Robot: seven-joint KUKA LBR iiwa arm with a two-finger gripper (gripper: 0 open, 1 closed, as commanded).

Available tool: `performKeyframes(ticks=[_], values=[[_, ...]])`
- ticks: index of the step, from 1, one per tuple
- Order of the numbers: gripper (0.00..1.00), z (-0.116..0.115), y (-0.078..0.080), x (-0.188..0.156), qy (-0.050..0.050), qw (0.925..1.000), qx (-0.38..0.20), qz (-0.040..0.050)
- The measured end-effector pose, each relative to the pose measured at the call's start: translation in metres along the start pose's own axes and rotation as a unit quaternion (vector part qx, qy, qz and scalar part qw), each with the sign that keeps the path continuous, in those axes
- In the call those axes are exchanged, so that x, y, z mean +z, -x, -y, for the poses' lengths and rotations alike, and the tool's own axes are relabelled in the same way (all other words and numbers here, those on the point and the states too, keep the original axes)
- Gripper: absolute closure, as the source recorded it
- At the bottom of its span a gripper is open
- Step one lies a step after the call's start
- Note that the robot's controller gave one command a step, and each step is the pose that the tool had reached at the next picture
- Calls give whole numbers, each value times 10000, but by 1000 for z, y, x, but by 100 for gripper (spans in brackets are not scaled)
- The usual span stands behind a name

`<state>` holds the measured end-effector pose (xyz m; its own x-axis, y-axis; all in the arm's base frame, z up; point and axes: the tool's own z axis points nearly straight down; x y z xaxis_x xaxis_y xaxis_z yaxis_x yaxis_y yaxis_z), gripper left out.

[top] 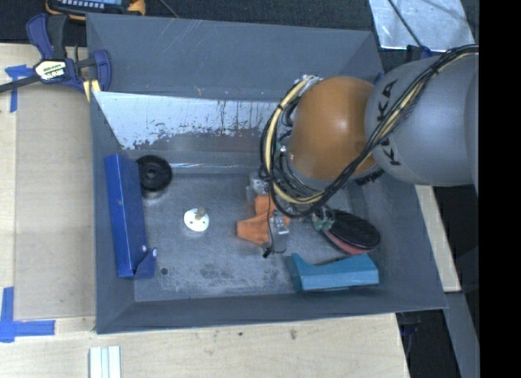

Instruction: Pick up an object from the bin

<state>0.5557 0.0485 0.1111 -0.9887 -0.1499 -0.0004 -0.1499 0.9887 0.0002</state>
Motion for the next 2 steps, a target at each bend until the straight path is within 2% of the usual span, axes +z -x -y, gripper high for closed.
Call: performKeyframes(ticks=[1,2], values=[[100,0,0,0,1,10000,2,-2],[0,0,0,0,0,10000,3,-3]])
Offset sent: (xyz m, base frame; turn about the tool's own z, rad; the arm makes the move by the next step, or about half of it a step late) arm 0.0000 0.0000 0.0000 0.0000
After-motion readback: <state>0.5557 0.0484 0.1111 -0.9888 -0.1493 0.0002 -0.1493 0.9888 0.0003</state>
